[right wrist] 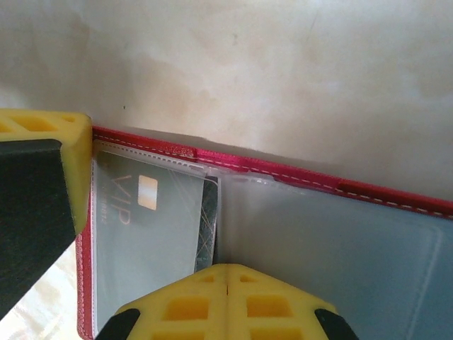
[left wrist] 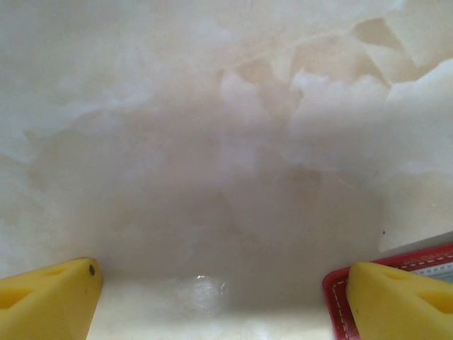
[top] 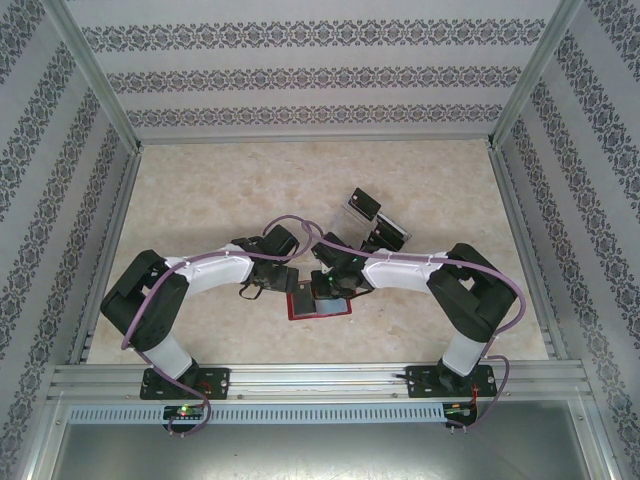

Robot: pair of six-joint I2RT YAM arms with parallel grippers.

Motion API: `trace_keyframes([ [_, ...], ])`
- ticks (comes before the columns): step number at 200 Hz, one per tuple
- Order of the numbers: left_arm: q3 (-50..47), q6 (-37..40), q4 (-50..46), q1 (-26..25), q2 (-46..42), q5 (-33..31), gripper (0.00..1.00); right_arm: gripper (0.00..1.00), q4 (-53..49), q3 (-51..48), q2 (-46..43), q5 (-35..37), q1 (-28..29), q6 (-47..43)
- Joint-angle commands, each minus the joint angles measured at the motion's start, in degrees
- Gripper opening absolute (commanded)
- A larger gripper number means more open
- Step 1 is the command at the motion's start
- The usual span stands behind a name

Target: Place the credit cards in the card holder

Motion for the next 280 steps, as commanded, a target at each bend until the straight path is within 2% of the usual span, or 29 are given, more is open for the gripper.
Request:
trace_keyframes([
  [1, -0.40, -0.13, -3.69, -0.50, -1.20, -3.48, 0.91, 0.00, 0.24, -1.31, 0.72, -0.08, 0.44, 0.36],
  [223, -1.96, -0.30, -2.00, -0.49, 0.44, -1.39, 0.89, 0.01, -1.82, -4.09, -8.71, 1.22, 1.49, 2.28],
  [280, -2.28, -0.34, -1.71, -0.49, 0.29, -1.39, 0.89, 0.00, -1.35, -3.11, -5.37, 0.71, 2.46, 2.28],
])
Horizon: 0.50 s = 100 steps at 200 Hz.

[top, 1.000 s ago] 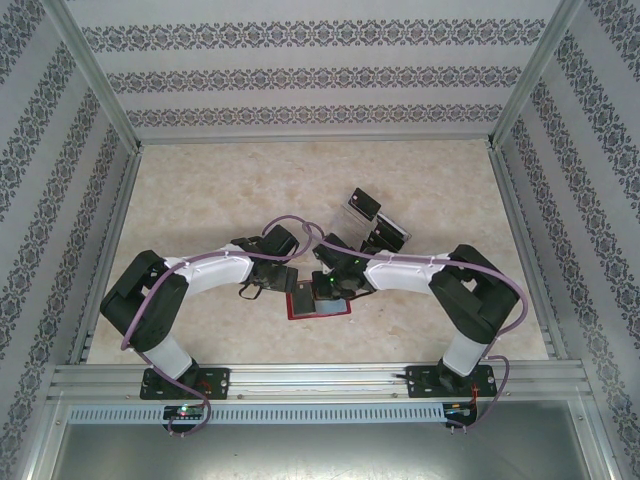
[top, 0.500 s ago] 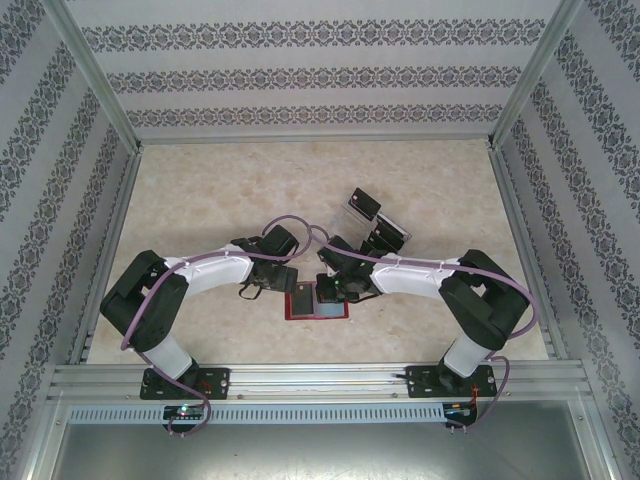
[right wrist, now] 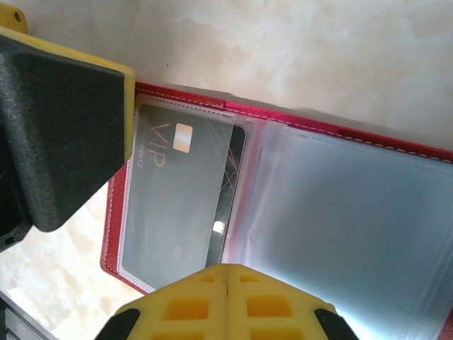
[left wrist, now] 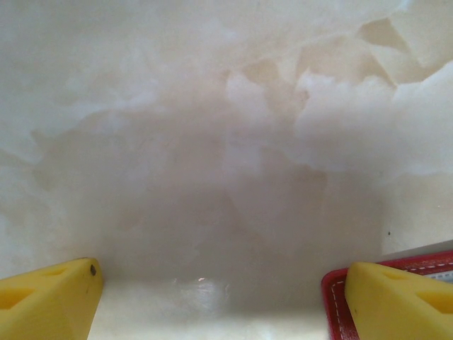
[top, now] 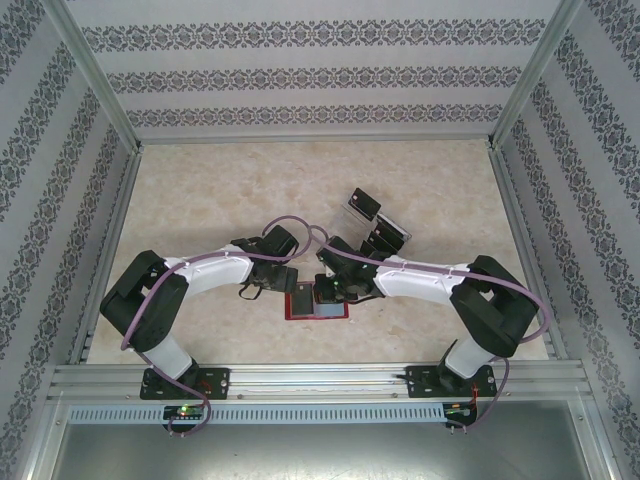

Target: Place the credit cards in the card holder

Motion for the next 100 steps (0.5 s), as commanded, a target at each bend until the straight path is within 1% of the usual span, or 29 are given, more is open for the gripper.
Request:
trace_keyframes([
  [1, -1.83, -0.36, -2.10, -0.51, 0.39, -1.22, 0.89, 0.00, -0.51, 0.62, 2.05, 0.50, 0.80, 0.78],
  [100, -2.34, -0.51, -1.49, -0.51, 0.29, -0.91, 0.89, 0.00, 0.31, 1.75, 5.13, -0.43, 1.49, 0.61],
])
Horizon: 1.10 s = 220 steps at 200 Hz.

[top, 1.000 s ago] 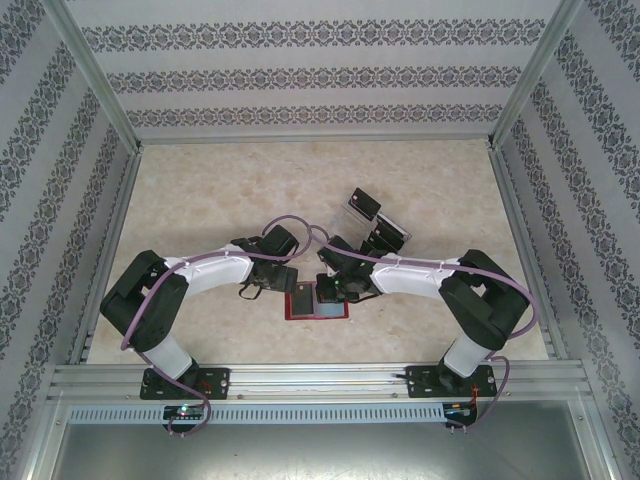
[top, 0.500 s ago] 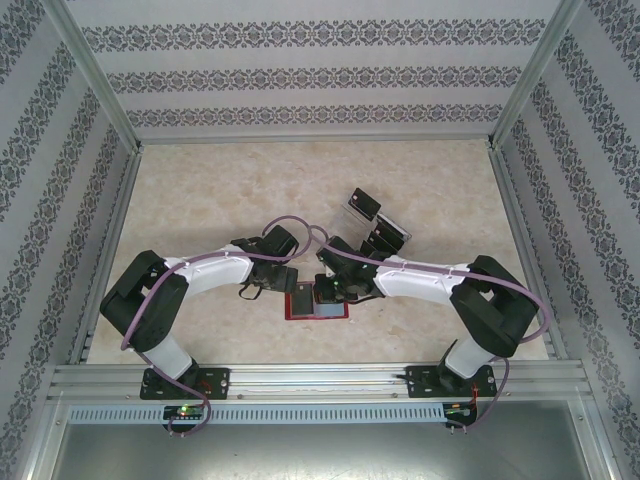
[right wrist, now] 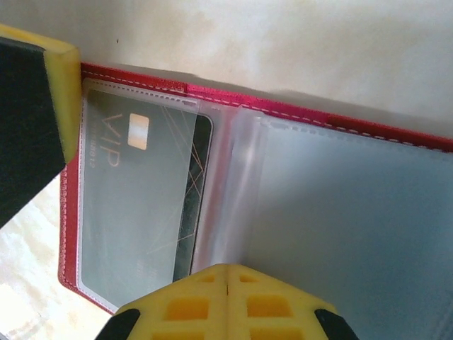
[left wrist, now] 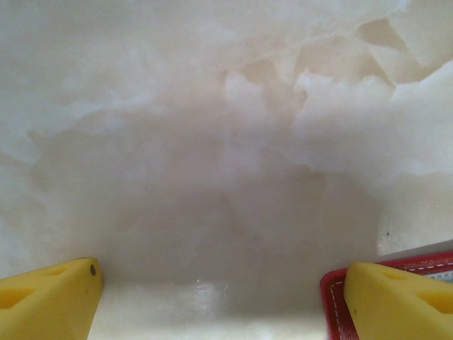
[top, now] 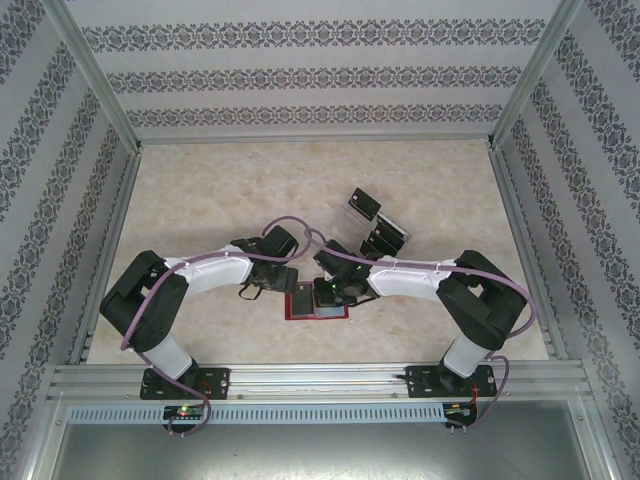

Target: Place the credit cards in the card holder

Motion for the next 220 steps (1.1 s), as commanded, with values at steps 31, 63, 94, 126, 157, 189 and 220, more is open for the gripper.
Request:
trace_keyframes([
  [31, -2.13, -0.42, -1.69, -0.51, 0.46, -1.04, 0.89, 0.00, -0.18, 2.41, 2.08, -0.61, 1.61, 0.16],
  [63, -2.31, -0.49, -1.56, -0.52, 0.47, -0.82, 0.89, 0.00, -0.56, 3.60, 3.26, -0.93, 2.21, -0.11],
  [94, -2.51, -0.63, -1.38, -0.54, 0.55, -0.71, 0.89, 0.00, -0.54, 5.02, 4.44, -1.45, 2.56, -0.39],
  [126, -2.60, -0.71, -1.38, -0.51, 0.38, -0.60, 0.89, 0.00, -0.62, 5.44, 4.90, -1.80, 2.65, -0.64],
  [157, -2.47, -0.64, -1.47, -0.51, 0.28, -0.77, 0.89, 0.01, -2.37, 5.15, 2.61, -0.89, 2.47, -1.15],
  [189, -1.91, -0.45, -1.71, -0.56, -0.02, -1.13, 0.89, 0.13, -6.54, 4.18, -4.94, 2.72, 1.27, -1.25],
  [220, -1.43, -0.06, -1.82, -0.54, -0.33, -1.29, 0.89, 0.34, -10.41, 2.04, -9.89, 5.44, -1.02, -1.34],
])
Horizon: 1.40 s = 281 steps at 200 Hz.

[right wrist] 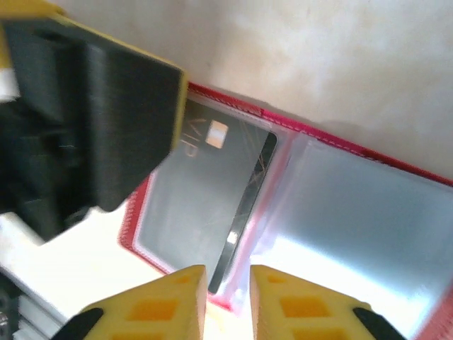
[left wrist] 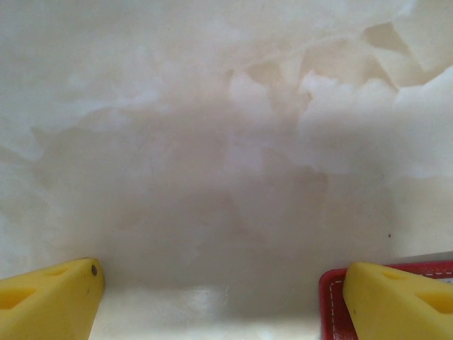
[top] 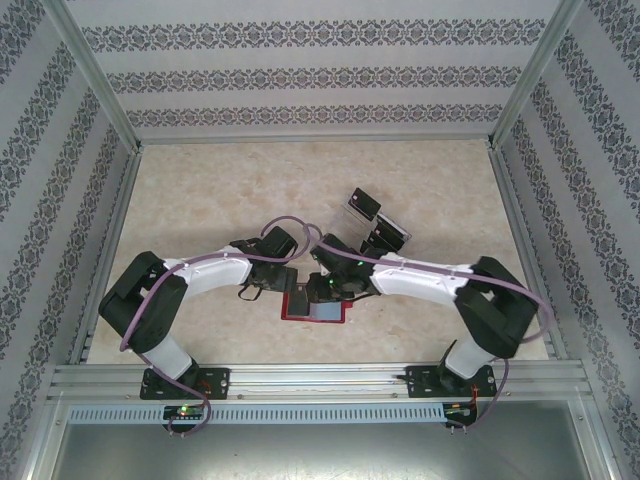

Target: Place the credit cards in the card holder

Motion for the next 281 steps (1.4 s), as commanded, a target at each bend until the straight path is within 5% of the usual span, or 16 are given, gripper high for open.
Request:
trace_keyframes([
  [1, -0.74, 0.97, -2.65, -0.57, 0.11, -1.17, 0.89, 0.34, -4.51, -1.90, -3.59, 3.74, -1.88, -0.53],
  [71, -0.99, 1.04, -1.95, -0.43, 0.04, -1.05, 0.89, 0.44, -1.74, -5.58, -1.28, 2.66, -2.51, 1.02],
  [281, -2.02, 0.44, -0.54, -0.44, 0.20, -0.29, 0.89, 0.46, 6.99, -2.52, 3.80, -3.57, -0.34, 3.57],
])
